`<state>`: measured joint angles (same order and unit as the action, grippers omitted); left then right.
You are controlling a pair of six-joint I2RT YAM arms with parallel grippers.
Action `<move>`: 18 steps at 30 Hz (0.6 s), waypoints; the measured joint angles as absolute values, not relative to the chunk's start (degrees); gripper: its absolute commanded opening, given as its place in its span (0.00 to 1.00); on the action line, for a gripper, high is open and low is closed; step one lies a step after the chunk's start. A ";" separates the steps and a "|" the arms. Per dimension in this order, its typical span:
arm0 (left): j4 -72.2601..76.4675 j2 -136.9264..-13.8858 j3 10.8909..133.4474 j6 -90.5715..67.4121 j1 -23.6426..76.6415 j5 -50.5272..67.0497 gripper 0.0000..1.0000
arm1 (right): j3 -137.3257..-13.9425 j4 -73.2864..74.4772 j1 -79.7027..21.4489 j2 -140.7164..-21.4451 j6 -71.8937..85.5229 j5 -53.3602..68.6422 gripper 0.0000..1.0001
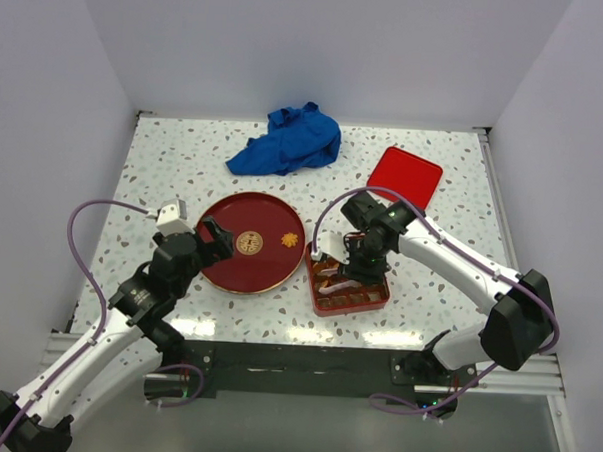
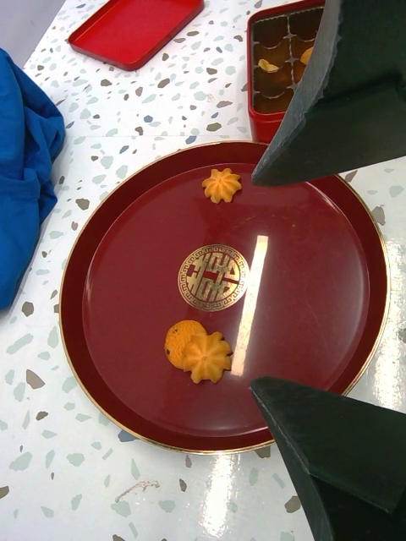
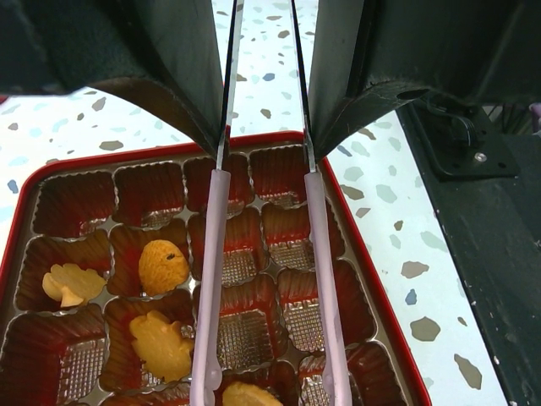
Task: Pack the cookies
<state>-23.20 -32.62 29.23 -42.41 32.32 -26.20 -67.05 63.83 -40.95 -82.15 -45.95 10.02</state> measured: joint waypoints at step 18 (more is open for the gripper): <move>-23.31 -32.58 29.23 -42.37 32.32 -26.37 1.00 | -78.94 64.27 -41.10 -85.38 -44.91 11.97 0.41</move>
<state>-23.31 -32.58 29.23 -42.37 32.32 -26.37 -78.94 64.27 -41.10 -85.38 -44.91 11.97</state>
